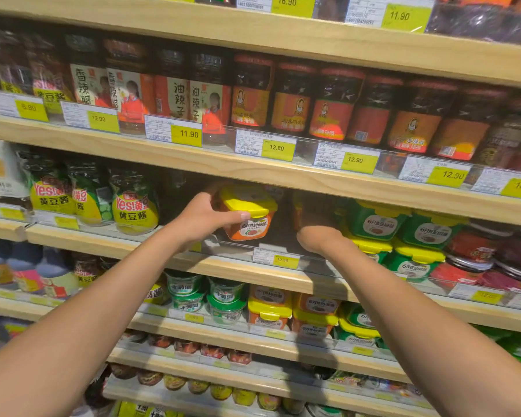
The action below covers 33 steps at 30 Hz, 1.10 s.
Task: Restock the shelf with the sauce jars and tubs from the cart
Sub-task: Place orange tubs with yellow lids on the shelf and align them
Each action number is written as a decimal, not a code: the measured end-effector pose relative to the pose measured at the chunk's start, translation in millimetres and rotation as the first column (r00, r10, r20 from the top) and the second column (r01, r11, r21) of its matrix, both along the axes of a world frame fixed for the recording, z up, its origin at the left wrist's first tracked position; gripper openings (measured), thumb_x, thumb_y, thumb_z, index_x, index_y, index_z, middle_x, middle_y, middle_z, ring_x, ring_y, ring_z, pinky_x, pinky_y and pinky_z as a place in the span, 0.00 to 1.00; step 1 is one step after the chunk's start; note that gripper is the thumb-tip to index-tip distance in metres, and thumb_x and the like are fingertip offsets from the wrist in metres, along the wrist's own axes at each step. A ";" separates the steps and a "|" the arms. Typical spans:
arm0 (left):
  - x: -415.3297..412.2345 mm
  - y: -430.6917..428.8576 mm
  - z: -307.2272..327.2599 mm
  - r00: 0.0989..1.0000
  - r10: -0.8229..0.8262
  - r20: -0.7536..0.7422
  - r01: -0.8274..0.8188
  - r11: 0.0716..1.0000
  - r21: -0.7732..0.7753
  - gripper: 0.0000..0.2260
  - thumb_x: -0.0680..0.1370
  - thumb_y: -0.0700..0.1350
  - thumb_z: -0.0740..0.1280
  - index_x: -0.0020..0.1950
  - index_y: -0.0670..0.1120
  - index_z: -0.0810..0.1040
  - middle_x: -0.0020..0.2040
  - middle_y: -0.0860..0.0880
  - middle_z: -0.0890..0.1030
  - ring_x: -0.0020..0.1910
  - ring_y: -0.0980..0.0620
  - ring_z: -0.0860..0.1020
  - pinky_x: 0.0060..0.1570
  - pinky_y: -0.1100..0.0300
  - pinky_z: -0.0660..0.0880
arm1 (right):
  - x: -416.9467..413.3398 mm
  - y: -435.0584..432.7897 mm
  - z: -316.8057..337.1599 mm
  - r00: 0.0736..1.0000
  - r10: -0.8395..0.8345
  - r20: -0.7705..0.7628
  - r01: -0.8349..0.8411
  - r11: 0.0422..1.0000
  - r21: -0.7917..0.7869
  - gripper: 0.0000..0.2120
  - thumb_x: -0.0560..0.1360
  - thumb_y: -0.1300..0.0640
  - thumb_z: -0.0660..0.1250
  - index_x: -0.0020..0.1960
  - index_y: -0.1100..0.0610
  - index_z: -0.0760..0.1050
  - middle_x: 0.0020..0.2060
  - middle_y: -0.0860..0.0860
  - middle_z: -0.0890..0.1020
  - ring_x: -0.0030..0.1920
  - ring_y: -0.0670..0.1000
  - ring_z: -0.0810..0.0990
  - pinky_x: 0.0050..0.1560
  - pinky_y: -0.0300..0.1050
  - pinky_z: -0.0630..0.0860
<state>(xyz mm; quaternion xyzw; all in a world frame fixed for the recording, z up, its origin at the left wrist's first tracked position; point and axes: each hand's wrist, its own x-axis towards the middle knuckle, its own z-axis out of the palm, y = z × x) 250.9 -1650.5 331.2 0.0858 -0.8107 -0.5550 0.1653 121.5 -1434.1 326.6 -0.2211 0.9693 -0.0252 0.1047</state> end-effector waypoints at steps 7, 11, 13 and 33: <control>-42.2 3.4 -7.1 0.935 0.038 0.352 -0.001 0.994 -0.106 0.27 0.66 0.60 0.80 0.60 0.49 0.80 0.56 0.52 0.80 0.55 0.52 0.78 0.57 0.59 0.73 | -1.9 4.6 -4.2 0.999 -0.050 -0.021 0.047 0.994 -0.099 0.20 0.84 0.58 0.49 0.65 0.64 0.75 0.67 0.60 0.75 0.68 0.59 0.73 0.68 0.49 0.67; -48.0 -1.7 -8.1 0.898 -0.046 0.437 0.104 0.989 -0.109 0.28 0.76 0.55 0.74 0.73 0.47 0.73 0.71 0.46 0.74 0.68 0.47 0.73 0.64 0.55 0.68 | 2.3 6.9 -3.0 0.998 -0.049 -0.034 0.045 0.993 -0.109 0.19 0.83 0.59 0.51 0.63 0.63 0.76 0.65 0.60 0.77 0.66 0.58 0.74 0.64 0.46 0.68; -48.7 -6.2 -4.4 0.939 -0.091 0.331 0.160 0.969 -0.188 0.28 0.75 0.54 0.74 0.74 0.54 0.70 0.72 0.48 0.74 0.66 0.51 0.74 0.63 0.57 0.71 | 3.2 10.0 -5.8 0.996 -0.057 -0.065 0.049 0.992 -0.120 0.17 0.81 0.59 0.53 0.61 0.62 0.77 0.62 0.60 0.78 0.63 0.59 0.76 0.59 0.46 0.70; -123.5 21.6 -18.6 0.998 -0.049 0.026 0.051 0.618 -0.784 0.18 0.81 0.37 0.63 0.68 0.51 0.74 0.68 0.47 0.77 0.64 0.44 0.75 0.58 0.58 0.70 | -2.2 11.6 -20.1 0.993 -0.055 -0.109 0.036 0.985 -0.168 0.17 0.80 0.61 0.52 0.59 0.63 0.78 0.63 0.62 0.78 0.62 0.62 0.76 0.61 0.49 0.71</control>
